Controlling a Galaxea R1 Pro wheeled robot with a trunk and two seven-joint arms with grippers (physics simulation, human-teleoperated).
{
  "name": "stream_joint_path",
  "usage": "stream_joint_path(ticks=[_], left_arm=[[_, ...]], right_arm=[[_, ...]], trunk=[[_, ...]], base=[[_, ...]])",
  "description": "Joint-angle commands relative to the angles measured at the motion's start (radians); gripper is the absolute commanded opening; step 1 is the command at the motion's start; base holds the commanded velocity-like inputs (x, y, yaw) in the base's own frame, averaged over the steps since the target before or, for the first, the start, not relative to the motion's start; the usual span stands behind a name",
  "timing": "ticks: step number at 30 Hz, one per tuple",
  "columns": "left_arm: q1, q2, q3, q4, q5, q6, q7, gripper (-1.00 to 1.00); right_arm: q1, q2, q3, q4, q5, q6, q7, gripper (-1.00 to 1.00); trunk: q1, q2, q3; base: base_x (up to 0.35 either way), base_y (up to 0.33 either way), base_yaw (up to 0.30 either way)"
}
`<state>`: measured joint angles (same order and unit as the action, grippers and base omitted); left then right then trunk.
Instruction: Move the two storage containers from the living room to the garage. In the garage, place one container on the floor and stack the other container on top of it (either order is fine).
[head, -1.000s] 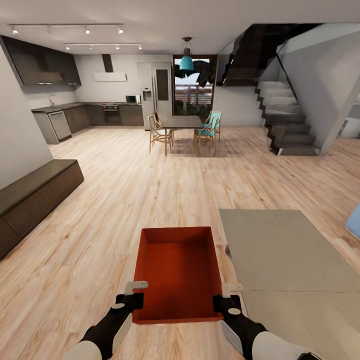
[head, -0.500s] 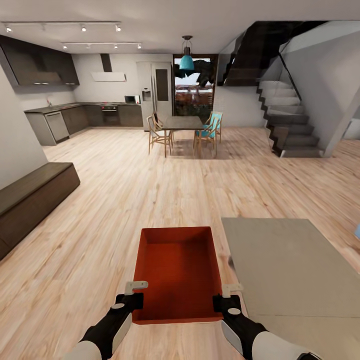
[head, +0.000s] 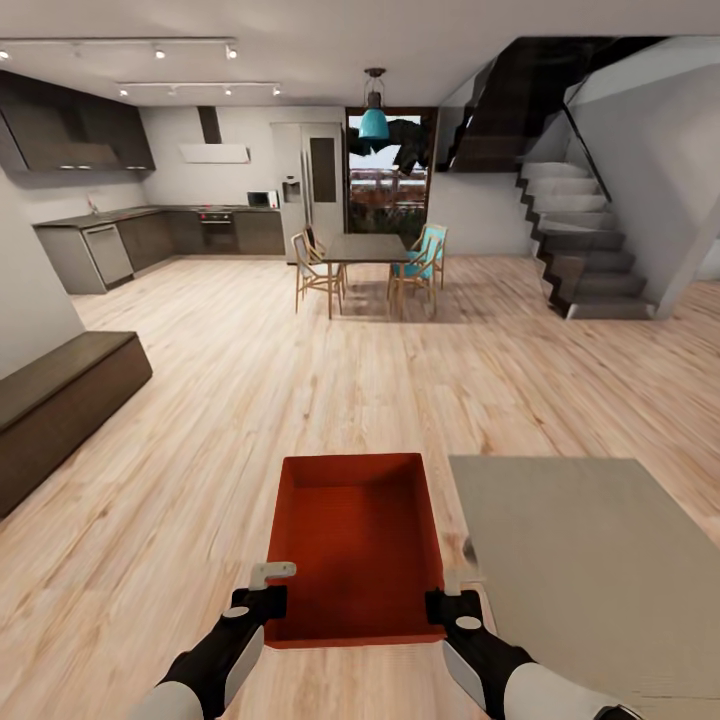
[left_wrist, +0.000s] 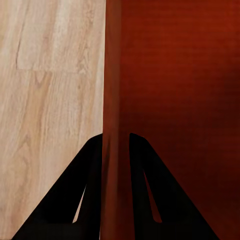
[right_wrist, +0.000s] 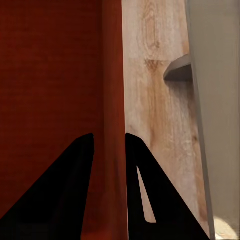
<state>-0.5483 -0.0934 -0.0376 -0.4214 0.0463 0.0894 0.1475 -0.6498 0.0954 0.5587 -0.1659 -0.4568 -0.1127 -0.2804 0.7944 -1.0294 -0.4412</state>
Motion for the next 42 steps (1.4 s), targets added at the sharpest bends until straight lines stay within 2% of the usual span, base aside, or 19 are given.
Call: stream_joint_path(ticks=[1, 42], left_arm=[[-0.001, 0.001, 0.009, -0.004, -0.011, 0.007, 0.013, -1.0], [-0.001, 0.001, 0.01, -0.004, -0.011, 0.007, 0.014, -1.0]], right_arm=[[-0.001, -0.028, 0.013, 0.016, -0.01, -0.007, -0.007, -1.0], [-0.001, -0.029, 0.013, 0.016, -0.01, -0.007, -0.006, -1.0]], trunk=[[0.001, -0.001, -0.001], [0.001, -0.001, -0.001]], base=[[0.322, 0.0, 0.0], [0.322, 0.0, 0.0]])
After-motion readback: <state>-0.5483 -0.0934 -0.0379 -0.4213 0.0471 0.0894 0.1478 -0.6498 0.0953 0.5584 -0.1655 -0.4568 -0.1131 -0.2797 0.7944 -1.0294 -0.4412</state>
